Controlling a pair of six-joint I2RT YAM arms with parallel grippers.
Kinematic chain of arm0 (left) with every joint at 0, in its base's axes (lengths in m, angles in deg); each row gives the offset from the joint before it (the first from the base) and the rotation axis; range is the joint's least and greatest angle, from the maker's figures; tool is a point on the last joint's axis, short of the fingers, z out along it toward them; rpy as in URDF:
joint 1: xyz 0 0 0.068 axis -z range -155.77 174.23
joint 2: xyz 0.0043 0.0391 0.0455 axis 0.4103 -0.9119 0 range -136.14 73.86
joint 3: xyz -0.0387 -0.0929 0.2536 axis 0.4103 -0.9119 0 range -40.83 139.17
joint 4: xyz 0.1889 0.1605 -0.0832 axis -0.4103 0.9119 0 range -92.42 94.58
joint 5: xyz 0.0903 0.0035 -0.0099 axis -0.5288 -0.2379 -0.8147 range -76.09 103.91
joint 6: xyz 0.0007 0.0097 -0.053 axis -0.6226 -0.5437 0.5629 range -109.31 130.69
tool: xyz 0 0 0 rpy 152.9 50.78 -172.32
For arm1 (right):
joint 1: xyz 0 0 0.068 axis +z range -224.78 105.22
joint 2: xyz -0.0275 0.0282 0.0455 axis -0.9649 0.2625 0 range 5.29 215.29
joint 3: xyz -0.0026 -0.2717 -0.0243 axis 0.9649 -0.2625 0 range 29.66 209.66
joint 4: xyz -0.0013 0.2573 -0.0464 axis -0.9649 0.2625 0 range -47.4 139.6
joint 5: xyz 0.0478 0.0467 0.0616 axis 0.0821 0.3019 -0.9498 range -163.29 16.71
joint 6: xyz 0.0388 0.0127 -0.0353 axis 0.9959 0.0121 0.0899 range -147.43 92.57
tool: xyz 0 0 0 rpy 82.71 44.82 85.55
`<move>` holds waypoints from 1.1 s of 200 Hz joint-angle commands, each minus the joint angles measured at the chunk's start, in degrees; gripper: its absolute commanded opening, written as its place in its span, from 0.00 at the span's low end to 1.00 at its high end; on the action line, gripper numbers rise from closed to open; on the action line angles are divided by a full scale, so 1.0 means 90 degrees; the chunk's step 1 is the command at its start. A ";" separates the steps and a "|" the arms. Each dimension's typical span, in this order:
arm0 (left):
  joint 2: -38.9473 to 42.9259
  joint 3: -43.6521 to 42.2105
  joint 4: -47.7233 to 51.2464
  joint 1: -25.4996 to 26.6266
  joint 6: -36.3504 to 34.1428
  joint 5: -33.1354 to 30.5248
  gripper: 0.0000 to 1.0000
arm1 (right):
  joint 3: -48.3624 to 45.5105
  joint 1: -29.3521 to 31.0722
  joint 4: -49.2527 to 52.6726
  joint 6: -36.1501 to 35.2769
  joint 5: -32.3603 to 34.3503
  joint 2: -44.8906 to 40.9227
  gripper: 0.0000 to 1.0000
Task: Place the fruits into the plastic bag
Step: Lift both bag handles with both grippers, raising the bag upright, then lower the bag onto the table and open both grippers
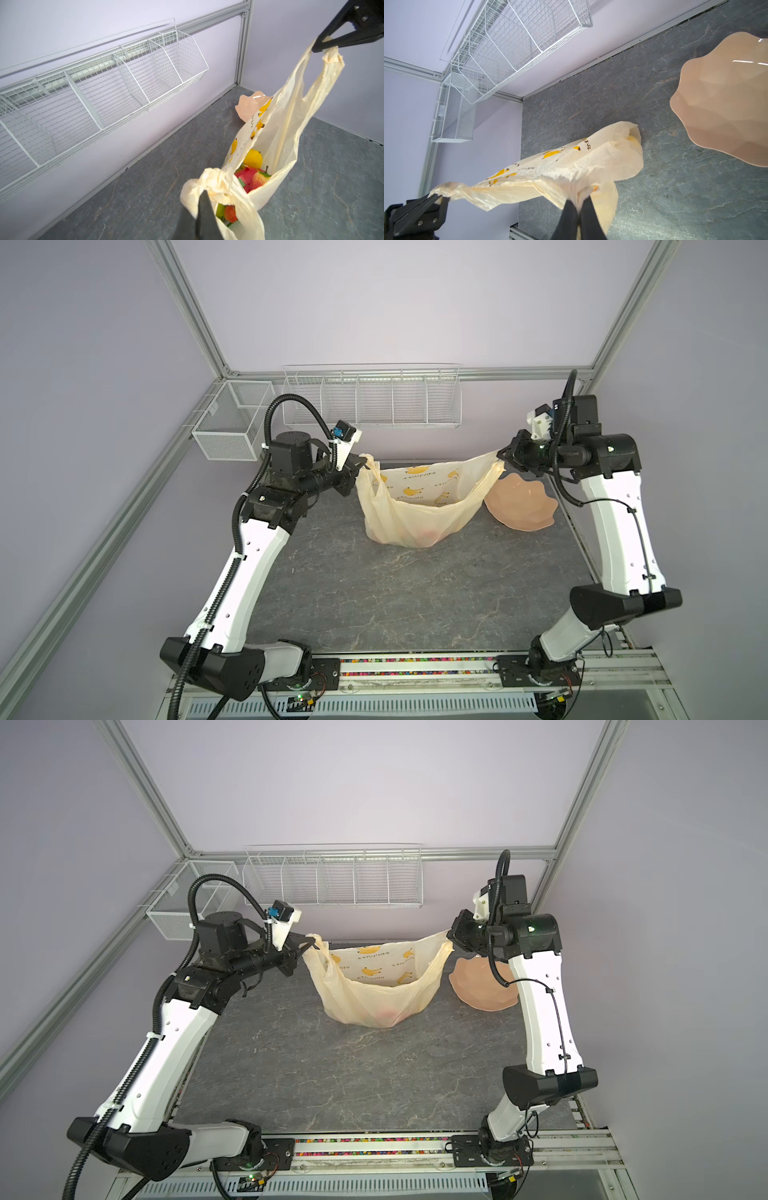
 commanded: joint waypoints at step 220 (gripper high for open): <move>0.2034 -0.1643 -0.1767 -0.0209 0.2369 -0.1049 0.95 | -0.2686 -0.0881 -0.1490 -0.0924 0.0082 -0.1368 0.88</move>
